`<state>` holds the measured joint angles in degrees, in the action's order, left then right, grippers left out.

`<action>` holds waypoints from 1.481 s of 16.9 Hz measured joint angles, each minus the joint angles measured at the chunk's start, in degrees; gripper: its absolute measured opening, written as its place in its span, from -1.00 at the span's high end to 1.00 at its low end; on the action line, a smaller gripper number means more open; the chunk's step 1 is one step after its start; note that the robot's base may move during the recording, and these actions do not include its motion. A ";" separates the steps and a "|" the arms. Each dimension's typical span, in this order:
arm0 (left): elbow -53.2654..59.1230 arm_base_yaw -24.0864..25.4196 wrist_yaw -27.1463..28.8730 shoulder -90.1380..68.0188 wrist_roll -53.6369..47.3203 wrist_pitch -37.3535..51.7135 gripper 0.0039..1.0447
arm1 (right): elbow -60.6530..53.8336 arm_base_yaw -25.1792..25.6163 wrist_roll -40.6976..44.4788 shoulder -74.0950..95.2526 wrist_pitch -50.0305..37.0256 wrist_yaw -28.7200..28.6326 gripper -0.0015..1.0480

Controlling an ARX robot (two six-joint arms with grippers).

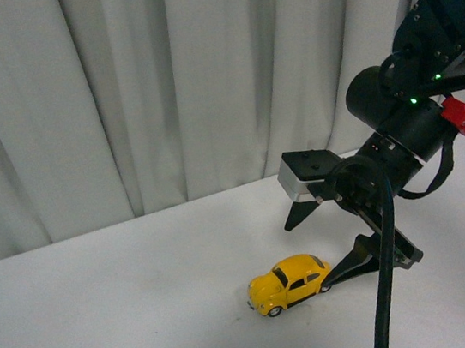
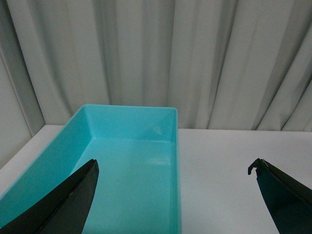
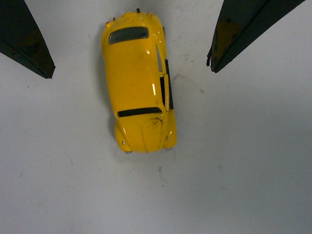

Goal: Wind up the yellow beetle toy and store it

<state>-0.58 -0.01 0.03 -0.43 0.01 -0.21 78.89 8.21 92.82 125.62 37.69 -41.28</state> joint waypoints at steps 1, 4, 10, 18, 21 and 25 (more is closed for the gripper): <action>0.00 0.00 0.02 0.00 0.00 0.00 -0.88 | 1.33 -0.46 1.25 0.83 0.72 -0.02 -0.87; 0.00 0.00 0.00 0.00 -0.02 0.00 -0.88 | 2.45 -1.25 2.78 3.28 2.19 -0.13 -0.87; 0.00 0.00 0.02 0.00 -0.02 0.00 -0.88 | 6.71 -2.58 4.79 8.33 4.02 1.07 -0.87; 0.00 0.00 0.00 0.00 0.00 0.00 -0.88 | 8.39 -3.37 4.09 10.01 3.28 1.60 -0.64; 0.00 0.00 0.00 0.00 0.00 0.02 -0.88 | 8.39 -3.34 3.80 10.32 2.84 1.55 0.05; 0.00 0.00 0.00 0.00 0.00 0.02 -0.88 | 8.39 -3.34 0.20 10.32 -0.35 0.66 0.19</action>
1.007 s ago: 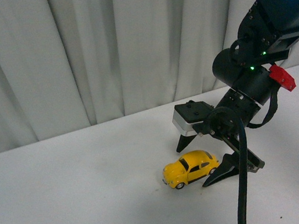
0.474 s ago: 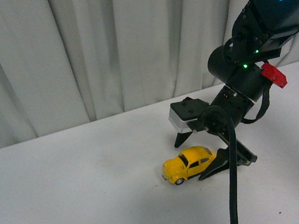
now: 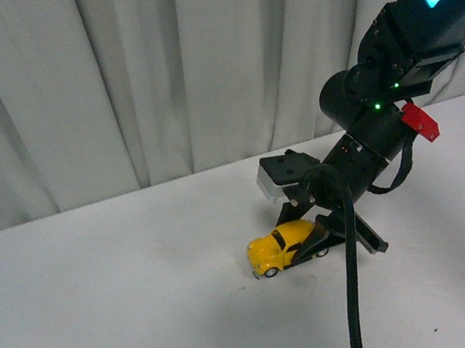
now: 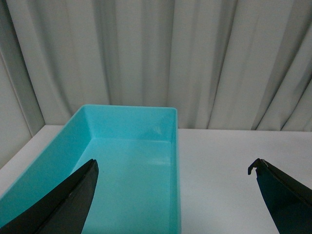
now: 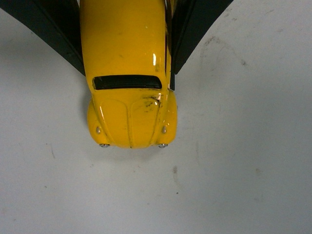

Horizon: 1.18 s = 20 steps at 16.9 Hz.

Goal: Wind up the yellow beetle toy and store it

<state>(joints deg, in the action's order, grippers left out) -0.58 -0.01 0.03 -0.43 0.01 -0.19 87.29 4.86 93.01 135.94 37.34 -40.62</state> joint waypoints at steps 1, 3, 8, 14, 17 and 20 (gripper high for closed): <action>0.00 0.00 0.00 0.00 0.00 -0.02 -0.88 | 0.00 0.00 -0.96 0.00 -0.39 -0.22 0.19; 0.00 0.00 0.00 0.00 0.00 0.00 -0.88 | 0.00 0.00 -2.84 0.09 -1.75 -1.05 0.19; 0.00 0.00 0.00 0.00 0.00 -0.02 -0.88 | -0.04 -0.02 -6.01 0.11 -2.97 -1.92 0.19; 0.00 0.00 0.00 0.00 0.00 0.00 -0.88 | -2.47 -2.45 -5.95 0.39 -3.82 -4.11 0.19; 0.00 0.00 0.00 0.00 0.00 -0.02 -0.88 | -4.50 -1.90 -5.99 0.28 -6.49 -5.18 0.19; 0.00 0.00 0.00 0.00 0.00 0.00 -0.88 | -6.84 -0.68 -5.97 -0.35 -8.39 -5.11 0.19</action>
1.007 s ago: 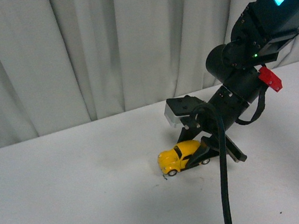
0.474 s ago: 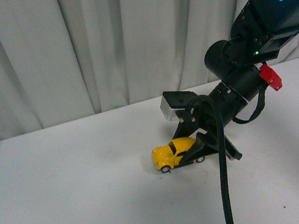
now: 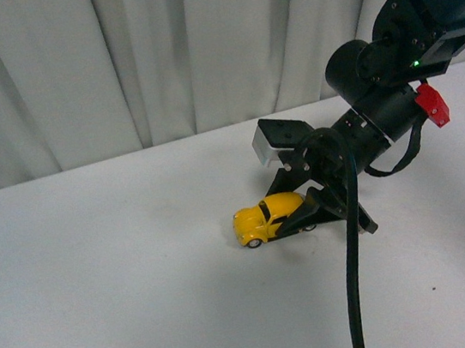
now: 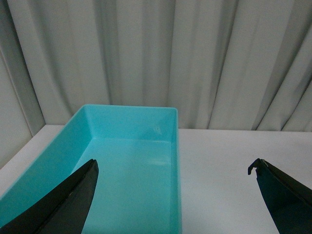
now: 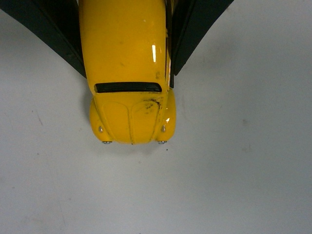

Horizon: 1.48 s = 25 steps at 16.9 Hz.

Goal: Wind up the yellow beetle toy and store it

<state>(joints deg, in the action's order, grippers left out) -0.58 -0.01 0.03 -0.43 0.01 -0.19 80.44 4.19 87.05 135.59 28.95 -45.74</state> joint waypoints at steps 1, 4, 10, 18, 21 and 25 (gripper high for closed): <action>0.00 0.00 0.00 0.00 0.00 -0.02 -0.88 | -0.61 0.52 0.04 -0.13 -0.22 0.00 0.19; 0.00 0.00 0.00 0.00 0.00 0.00 -0.88 | -4.24 4.00 1.46 -1.88 -0.55 0.26 0.19; 0.00 0.00 0.00 0.00 0.00 0.00 -0.88 | -15.93 8.35 2.16 -6.64 -5.20 -0.42 0.19; 0.00 0.00 0.00 0.00 0.00 0.00 -0.88 | -29.97 14.97 1.79 -11.15 -10.25 -2.69 0.19; 0.00 0.00 0.00 0.00 0.00 0.00 -0.88 | -28.39 14.69 4.55 -10.99 -6.60 0.00 -0.03; 0.00 0.00 -0.02 0.00 -0.02 0.00 -0.88 | -27.26 14.51 6.95 -10.49 -6.69 0.04 -0.76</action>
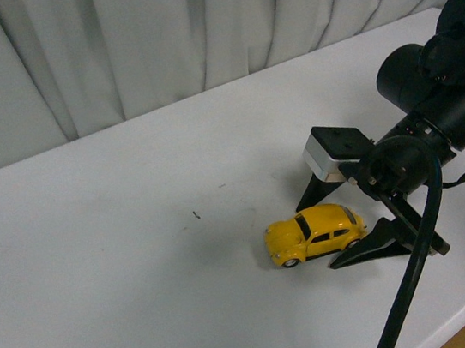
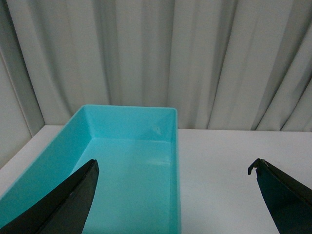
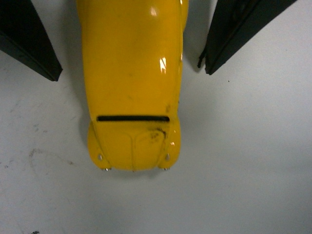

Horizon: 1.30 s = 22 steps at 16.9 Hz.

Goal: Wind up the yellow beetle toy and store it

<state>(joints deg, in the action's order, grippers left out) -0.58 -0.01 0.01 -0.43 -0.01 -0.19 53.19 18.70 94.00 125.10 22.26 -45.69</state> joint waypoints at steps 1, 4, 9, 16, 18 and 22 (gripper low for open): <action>0.00 0.00 0.00 0.00 0.00 -0.02 -0.88 | 0.07 0.00 0.17 -0.02 -0.59 0.22 -0.90; 0.00 0.00 0.00 0.00 0.02 0.00 -0.88 | -0.24 0.04 -0.50 -0.02 -1.70 0.20 -0.87; 0.00 0.00 0.00 0.00 0.02 0.00 -0.88 | -0.35 0.02 -1.40 -0.04 -2.49 0.15 -0.87; 0.00 0.00 0.00 0.00 0.02 0.00 -0.88 | -0.52 0.00 -2.89 0.07 -3.93 -0.22 -0.87; 0.00 0.00 0.00 0.00 0.00 0.00 -0.88 | -0.59 -0.02 -3.17 0.07 -4.33 -0.22 -0.87; 0.00 0.00 0.00 0.00 0.00 -0.02 -0.88 | -1.03 -0.35 -4.61 0.17 -6.01 -0.70 -0.87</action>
<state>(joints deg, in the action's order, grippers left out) -0.58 -0.01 0.01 -0.43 -0.01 -0.21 52.16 18.35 89.38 125.27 16.25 -46.39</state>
